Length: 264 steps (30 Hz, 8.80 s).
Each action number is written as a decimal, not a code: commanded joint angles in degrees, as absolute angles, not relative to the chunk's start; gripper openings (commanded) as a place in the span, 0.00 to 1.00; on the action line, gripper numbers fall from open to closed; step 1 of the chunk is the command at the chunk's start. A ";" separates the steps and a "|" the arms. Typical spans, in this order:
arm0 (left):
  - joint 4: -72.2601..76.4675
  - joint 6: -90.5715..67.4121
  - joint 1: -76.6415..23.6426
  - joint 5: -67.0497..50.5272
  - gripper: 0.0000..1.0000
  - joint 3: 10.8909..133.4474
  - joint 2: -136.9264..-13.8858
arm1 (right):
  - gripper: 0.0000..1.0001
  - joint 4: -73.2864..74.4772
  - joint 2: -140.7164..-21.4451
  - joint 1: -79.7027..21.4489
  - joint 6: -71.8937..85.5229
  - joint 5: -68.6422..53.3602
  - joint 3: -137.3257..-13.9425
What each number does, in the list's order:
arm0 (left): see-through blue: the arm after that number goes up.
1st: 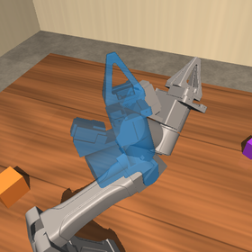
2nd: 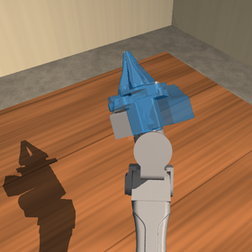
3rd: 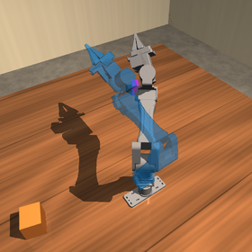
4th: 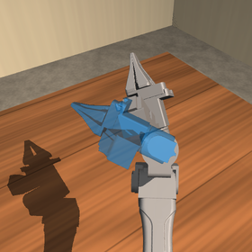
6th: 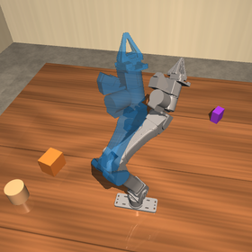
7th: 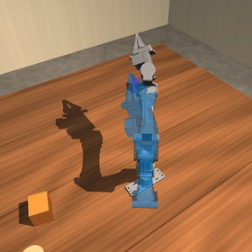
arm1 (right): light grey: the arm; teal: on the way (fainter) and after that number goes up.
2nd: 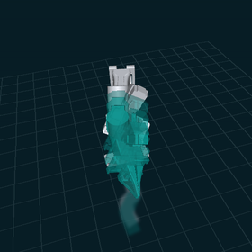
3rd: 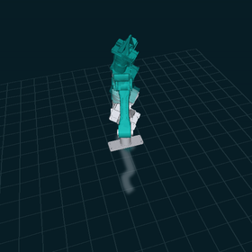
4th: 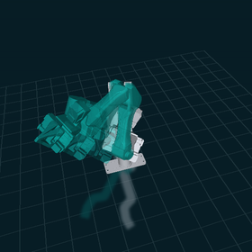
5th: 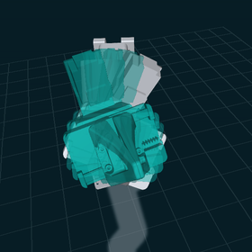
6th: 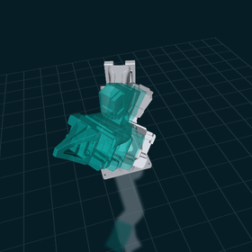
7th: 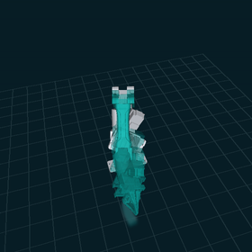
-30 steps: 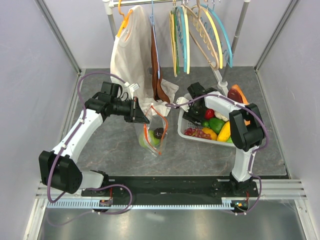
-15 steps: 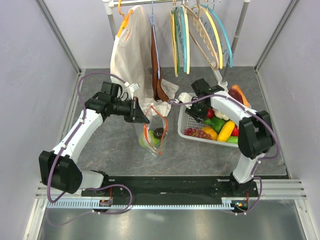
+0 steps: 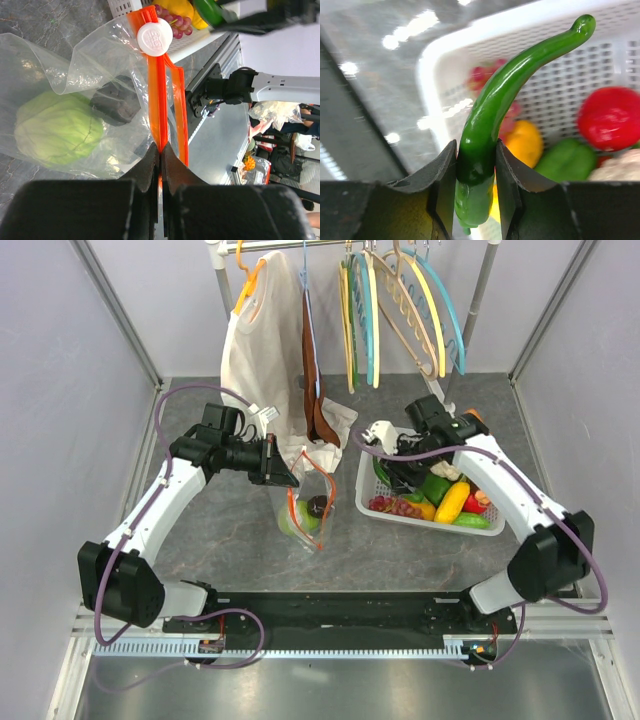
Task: Place the food in the zip-top bag and seal the zipper
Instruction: Pick up the fake vegetable from the bin, then place the fake vegetable in the zipper food storage bag, then pick up the fake fruit from the bin, then place the fake fruit in the zipper food storage bag, then pick up the fake vegetable from the bin.
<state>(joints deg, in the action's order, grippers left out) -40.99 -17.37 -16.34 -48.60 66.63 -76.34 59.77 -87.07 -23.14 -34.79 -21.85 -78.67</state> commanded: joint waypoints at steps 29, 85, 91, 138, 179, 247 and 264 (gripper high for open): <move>-41.40 -19.07 -16.00 -48.52 0.02 66.62 -75.15 | 0.32 83.06 -96.32 -43.86 -27.25 -39.73 -104.68; -41.22 -17.49 -15.91 -51.15 0.02 67.68 -73.74 | 0.91 66.19 -75.79 -39.82 -23.20 -17.11 -86.52; -41.13 -18.02 -16.00 -51.42 0.02 67.15 -74.44 | 0.82 67.15 -77.32 -27.44 -24.43 -11.86 -75.06; -40.43 -17.75 -16.00 -51.15 0.02 66.45 -74.97 | 0.98 32.70 -102.22 -22.32 -45.26 8.70 -71.20; -45.79 -16.79 -15.64 -44.30 0.02 69.34 -76.73 | 0.65 50.89 -81.46 -42.97 -19.96 -36.56 -92.98; -46.76 -15.82 -12.74 -51.15 0.02 70.84 -76.90 | 0.75 54.41 -96.32 -24.70 -38.58 -9.58 -73.83; -46.76 -15.29 -12.74 -50.80 0.02 70.66 -77.34 | 0.22 58.18 -93.00 -24.61 -41.92 -3.00 -80.59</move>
